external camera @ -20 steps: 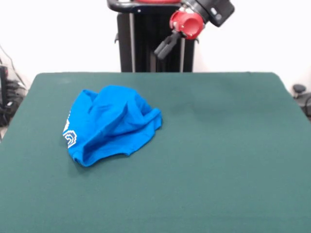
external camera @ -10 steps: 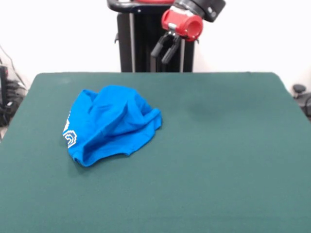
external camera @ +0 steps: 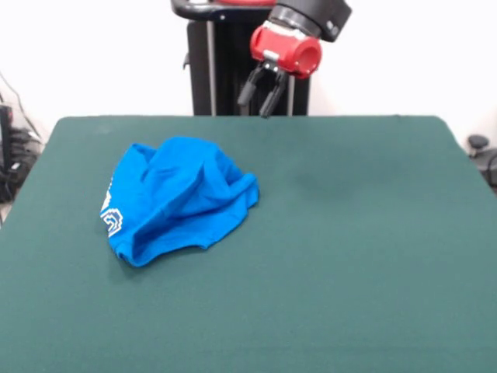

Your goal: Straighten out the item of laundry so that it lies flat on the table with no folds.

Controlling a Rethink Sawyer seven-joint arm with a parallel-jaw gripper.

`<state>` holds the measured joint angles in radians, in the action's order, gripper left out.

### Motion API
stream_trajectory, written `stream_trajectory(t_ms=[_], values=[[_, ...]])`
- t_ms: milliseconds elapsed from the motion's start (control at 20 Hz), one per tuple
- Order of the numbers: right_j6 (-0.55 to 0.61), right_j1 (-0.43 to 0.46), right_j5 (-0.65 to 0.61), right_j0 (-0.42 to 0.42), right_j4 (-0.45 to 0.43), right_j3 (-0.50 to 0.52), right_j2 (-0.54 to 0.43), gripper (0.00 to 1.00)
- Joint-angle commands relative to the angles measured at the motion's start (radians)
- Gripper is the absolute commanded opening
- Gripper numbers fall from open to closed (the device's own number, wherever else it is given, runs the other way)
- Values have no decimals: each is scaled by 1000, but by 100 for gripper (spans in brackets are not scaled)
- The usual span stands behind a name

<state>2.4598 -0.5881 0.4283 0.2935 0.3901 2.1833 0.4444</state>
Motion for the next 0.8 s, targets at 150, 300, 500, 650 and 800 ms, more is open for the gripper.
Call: stream_trajectory(t_ms=[150,300,500,650,800], values=[[-171,66,-315,-60,-135,-280,-62,100],[-206,72,-461,-116,-207,-358,-81,100],[-201,120,-587,-155,-274,-489,-57,100],[-180,116,-644,-180,-332,-517,-77,100],[-125,114,-674,-179,-366,-525,-88,100]])
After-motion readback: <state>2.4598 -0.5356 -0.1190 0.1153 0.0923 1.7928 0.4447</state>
